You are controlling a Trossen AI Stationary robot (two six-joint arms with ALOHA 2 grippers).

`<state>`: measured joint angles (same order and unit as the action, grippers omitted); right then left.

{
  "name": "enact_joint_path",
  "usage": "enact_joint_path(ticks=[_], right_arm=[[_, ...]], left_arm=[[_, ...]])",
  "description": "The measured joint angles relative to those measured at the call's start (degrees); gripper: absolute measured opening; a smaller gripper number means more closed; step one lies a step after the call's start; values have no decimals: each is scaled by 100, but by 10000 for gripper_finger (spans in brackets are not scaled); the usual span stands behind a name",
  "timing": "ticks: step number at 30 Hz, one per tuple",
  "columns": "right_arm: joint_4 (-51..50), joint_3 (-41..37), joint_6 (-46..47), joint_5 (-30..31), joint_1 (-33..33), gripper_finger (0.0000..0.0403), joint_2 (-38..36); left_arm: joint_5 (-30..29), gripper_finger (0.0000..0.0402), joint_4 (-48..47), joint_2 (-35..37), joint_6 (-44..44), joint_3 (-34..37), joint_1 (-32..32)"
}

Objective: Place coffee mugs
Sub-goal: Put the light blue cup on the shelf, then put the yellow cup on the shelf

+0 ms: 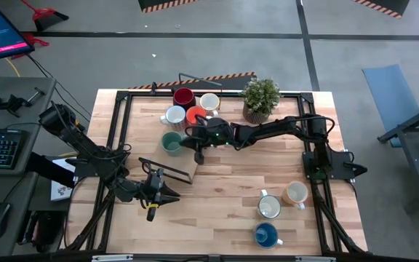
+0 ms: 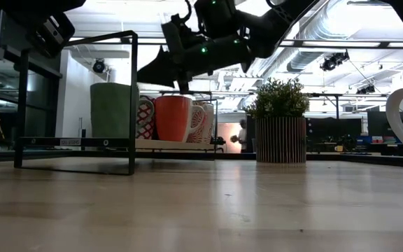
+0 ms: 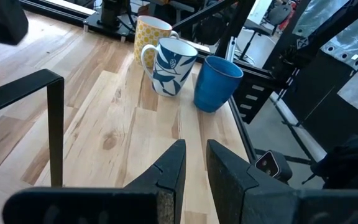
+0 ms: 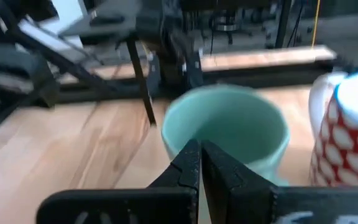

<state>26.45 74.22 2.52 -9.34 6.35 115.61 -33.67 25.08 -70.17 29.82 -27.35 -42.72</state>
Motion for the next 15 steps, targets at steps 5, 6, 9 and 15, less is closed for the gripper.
enact_joint_path(ticks=[5, 6, 9, 15], right_arm=[[63, 0, 11, -2, 0, 0, -2], [-3, 0, 23, -40, 0, 0, -23], [-284, -2, 132, -83, -19, 0, -207], [-1221, 0, 201, -105, -75, 0, -1133]], left_arm=[[0, 54, 20, 2, 8, 0, 0], [0, 54, 18, 2, 9, 0, 0], [1, 54, 23, 2, 9, 0, 0], [3, 54, 53, 2, 9, 0, -2]])
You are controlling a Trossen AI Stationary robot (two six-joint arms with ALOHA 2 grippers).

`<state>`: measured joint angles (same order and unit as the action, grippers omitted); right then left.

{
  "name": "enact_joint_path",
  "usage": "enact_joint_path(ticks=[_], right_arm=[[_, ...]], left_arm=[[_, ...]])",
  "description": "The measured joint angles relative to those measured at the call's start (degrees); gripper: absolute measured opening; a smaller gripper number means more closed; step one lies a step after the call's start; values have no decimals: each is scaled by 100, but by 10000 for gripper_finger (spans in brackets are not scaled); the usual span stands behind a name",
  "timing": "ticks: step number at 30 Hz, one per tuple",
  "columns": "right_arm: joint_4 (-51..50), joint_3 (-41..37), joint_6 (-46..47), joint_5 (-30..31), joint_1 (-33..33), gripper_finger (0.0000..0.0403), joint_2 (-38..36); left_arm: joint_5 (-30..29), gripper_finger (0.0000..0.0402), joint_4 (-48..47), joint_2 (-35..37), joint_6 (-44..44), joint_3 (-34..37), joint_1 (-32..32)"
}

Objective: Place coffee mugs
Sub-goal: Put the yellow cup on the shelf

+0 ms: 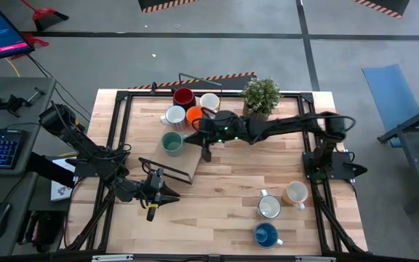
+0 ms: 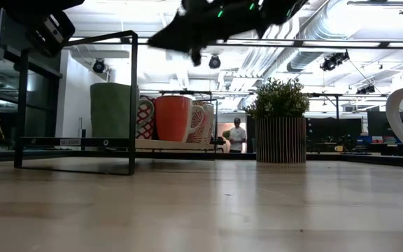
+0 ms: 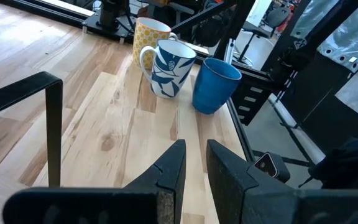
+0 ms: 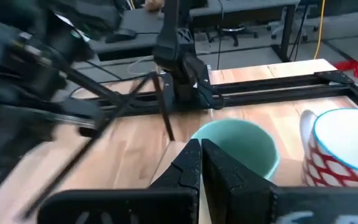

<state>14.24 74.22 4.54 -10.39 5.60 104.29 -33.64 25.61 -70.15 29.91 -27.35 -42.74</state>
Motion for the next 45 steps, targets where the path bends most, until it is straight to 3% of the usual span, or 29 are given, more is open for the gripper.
enact_joint_path(ticks=[5, 15, 22, 29, 34, 39, 45], right_arm=[[-1748, 2, 13, -9, -84, 0, -957], [-4608, 2, 90, 36, -220, 0, -2369], [-5815, 2, 203, 39, -456, 0, -2741], [-6958, 2, 649, 381, -770, 0, -2780], [-7606, -2, 1370, 389, -837, 0, -2780], [-8015, -4, 1602, 564, -1093, 0, -2780], [-8992, -4, 1906, 1238, -1822, 0, -2794]], left_arm=[[-1, 54, 11, 0, 157, 0, 0], [3, 54, 123, 0, 1600, 0, 0], [103, 54, 153, 0, 2993, 0, 4], [132, 54, 175, 0, 3566, 0, 0], [76, 54, 124, -51, 2860, -385, -18], [167, 44, -1130, -239, 1886, -1312, -37], [472, 23, -3089, -415, 2562, -2004, -289]])
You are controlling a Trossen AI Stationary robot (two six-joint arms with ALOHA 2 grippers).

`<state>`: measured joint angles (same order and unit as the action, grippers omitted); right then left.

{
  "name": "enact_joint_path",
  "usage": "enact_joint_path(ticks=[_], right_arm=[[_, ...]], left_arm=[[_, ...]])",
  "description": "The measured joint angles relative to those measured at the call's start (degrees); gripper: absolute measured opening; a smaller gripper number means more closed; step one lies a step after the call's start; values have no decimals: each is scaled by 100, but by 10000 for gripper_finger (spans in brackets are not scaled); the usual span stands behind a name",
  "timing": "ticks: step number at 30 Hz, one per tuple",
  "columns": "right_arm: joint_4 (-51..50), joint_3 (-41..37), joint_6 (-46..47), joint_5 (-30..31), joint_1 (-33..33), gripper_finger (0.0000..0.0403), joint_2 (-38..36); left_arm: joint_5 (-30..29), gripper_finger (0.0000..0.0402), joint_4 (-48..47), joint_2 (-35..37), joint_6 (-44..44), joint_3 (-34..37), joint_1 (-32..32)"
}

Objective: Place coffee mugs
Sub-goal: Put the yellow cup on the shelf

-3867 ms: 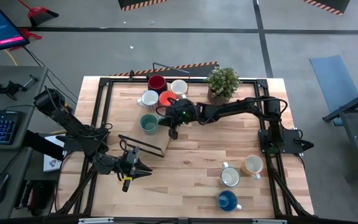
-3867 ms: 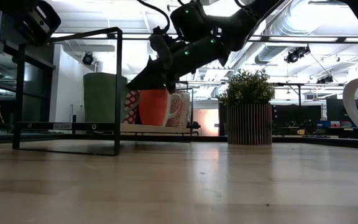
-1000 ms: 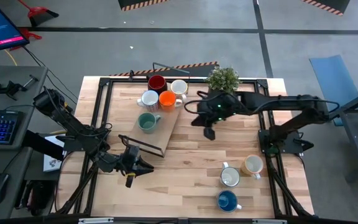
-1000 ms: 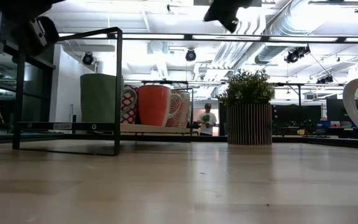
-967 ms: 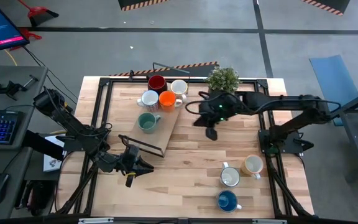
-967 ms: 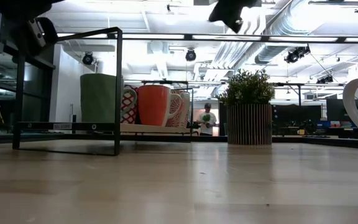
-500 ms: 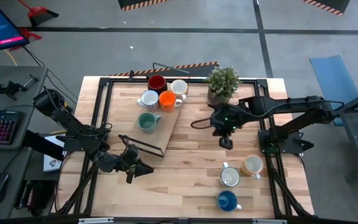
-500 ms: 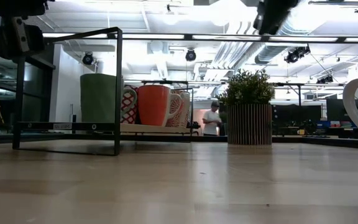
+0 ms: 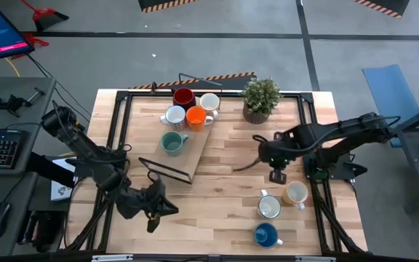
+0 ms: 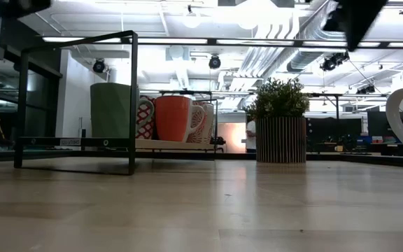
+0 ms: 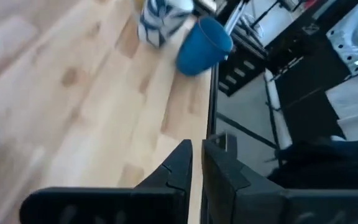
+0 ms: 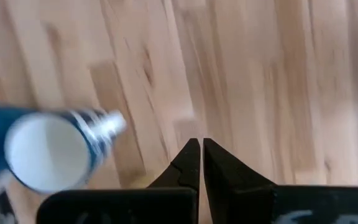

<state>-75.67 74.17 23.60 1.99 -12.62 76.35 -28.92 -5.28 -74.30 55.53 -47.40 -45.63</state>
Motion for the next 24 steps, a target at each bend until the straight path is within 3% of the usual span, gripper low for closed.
enact_joint_path(ticks=[9, 18, 24], right_arm=[[-440, 0, 597, -226, -1002, 0, -8], [-275, 0, 794, -368, -1294, 0, -8], [-705, -2, 1641, -267, -1334, 9, -8]], left_arm=[[45, 7, -307, 4, 1058, -9, -529], [322, 7, -611, 4, 935, -9, -668], [325, 7, -615, 4, 981, -9, -668]])
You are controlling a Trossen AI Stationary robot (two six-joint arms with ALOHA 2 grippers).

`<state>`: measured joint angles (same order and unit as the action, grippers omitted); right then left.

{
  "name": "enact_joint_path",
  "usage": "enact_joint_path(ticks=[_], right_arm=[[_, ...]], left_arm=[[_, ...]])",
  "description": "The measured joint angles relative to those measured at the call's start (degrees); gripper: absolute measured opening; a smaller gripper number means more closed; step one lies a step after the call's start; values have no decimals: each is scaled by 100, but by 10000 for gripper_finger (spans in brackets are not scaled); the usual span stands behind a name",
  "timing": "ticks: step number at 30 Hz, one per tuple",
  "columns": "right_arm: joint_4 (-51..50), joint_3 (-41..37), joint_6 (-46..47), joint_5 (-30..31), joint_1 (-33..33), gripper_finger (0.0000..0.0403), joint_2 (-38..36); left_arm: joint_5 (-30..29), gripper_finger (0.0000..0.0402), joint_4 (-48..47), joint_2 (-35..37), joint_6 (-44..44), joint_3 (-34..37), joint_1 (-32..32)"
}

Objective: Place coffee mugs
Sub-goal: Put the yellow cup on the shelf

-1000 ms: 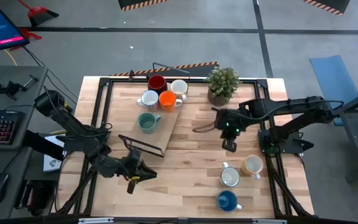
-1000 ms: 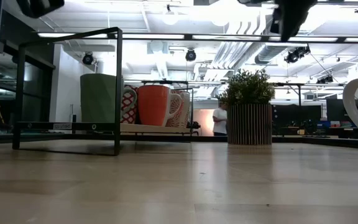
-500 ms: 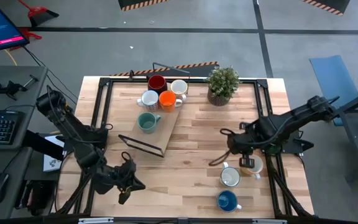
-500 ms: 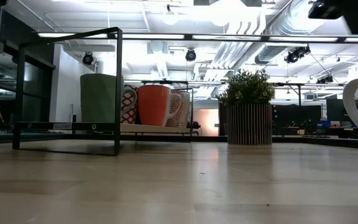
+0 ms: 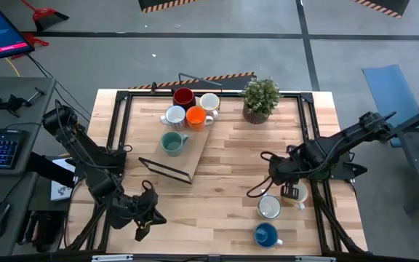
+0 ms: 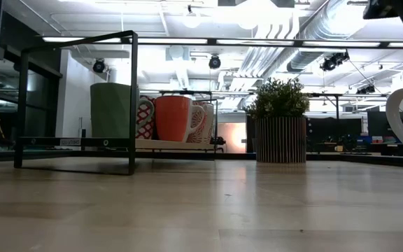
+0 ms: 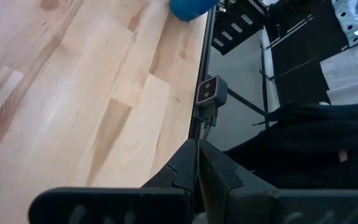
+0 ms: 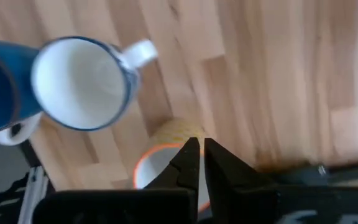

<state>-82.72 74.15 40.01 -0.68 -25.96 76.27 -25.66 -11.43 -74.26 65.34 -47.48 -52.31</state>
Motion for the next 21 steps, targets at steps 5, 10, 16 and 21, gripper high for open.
enact_joint_path(ticks=[5, 10, 16, 21], right_arm=[[-113, -2, 437, 5, -213, 58, 0], [-107, -2, 833, 218, -518, 107, 2], [-265, -2, 1730, 373, -1057, 118, 2], [-396, -2, 2225, 511, -1529, 119, 2]], left_arm=[[8, 7, -177, 0, 0, 2, -33], [6, 7, -403, 0, 59, 0, -76], [6, 7, -550, 0, 107, 0, -107], [4, 7, -582, 0, 195, 1, -106]])
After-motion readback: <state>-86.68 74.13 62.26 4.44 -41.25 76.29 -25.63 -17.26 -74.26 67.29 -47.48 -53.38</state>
